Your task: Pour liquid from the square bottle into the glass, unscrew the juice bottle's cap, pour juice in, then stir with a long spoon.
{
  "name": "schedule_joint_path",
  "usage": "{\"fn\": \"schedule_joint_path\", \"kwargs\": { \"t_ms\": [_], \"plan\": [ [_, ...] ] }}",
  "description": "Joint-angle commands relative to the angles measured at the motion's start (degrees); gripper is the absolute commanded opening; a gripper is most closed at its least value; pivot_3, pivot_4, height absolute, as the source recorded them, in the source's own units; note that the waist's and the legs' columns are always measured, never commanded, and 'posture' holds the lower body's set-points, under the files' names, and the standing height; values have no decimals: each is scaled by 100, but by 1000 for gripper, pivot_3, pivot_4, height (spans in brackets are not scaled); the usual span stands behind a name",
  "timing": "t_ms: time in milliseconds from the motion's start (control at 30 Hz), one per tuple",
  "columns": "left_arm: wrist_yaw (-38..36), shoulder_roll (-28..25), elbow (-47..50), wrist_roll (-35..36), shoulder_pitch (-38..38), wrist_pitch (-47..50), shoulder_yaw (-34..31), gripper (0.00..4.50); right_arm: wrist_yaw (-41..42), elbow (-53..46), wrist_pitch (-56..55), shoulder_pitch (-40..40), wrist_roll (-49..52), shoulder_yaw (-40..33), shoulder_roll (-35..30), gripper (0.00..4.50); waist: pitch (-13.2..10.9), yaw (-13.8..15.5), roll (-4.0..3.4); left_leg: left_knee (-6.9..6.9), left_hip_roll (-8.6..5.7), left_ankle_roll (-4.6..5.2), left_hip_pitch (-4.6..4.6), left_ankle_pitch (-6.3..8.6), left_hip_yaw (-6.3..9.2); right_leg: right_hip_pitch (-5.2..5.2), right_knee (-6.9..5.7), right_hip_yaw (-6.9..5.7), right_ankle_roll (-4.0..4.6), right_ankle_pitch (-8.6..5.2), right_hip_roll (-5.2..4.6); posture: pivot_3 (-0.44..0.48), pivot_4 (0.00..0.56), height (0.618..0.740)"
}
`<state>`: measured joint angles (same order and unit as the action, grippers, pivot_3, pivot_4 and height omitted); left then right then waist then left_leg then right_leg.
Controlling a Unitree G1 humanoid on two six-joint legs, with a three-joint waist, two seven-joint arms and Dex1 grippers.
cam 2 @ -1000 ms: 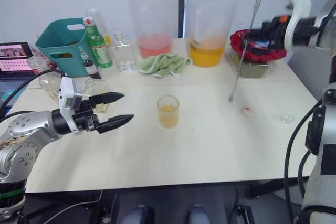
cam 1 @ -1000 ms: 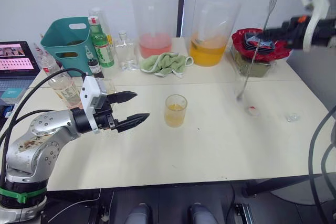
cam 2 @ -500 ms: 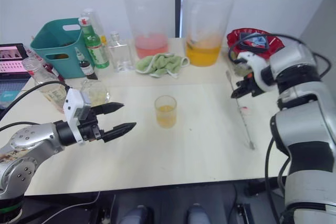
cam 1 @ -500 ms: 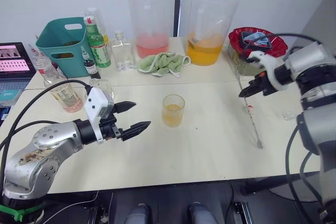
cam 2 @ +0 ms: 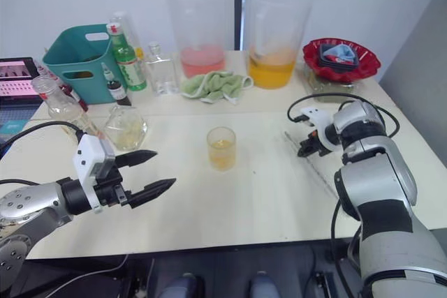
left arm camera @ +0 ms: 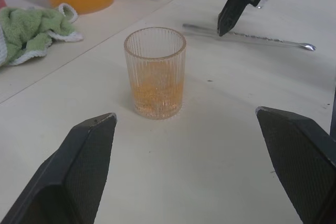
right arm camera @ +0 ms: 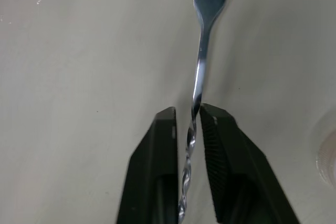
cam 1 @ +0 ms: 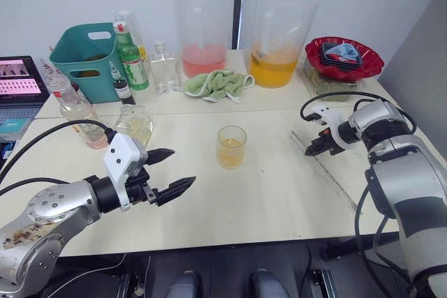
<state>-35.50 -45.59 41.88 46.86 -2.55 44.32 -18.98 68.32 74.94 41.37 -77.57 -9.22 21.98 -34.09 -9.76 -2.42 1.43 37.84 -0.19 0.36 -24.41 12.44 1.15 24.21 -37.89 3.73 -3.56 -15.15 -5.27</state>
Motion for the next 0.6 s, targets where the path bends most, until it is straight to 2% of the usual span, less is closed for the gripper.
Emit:
{"fn": "schedule_joint_path", "kwargs": {
  "t_ms": [33,100,267,533,600],
  "plan": [
    [59,-104,156,121,60,-11,-303,4500,-25,23,-39,-77,-48,-222,-16,1824,0,-7,0,0,0,0,0,0,0,0,0,0,0,0,1,0,150,740],
    [43,-114,129,89,157,-61,-354,4500,30,10,41,-159,-18,-339,-21,2650,0,-11,0,0,0,0,0,0,-1,0,0,0,0,0,1,0,150,740],
    [-110,-68,-147,-166,387,-314,-343,4500,318,-115,218,-364,44,-569,-153,4356,0,-7,0,0,0,0,1,0,-1,0,3,1,0,0,1,0,150,740],
    [-553,-94,-780,-801,811,-1019,-488,4500,729,-951,-551,-244,607,-1460,-958,4434,-1,23,-2,-1,-1,0,1,1,-7,-4,25,0,0,0,-1,0,150,740],
    [-643,-170,-986,-1122,978,-1286,-595,4500,624,-1425,-1036,83,922,-1917,-1240,4434,0,4,0,-2,1,0,1,1,-11,-4,28,0,0,0,0,0,150,740]
  ]
}}
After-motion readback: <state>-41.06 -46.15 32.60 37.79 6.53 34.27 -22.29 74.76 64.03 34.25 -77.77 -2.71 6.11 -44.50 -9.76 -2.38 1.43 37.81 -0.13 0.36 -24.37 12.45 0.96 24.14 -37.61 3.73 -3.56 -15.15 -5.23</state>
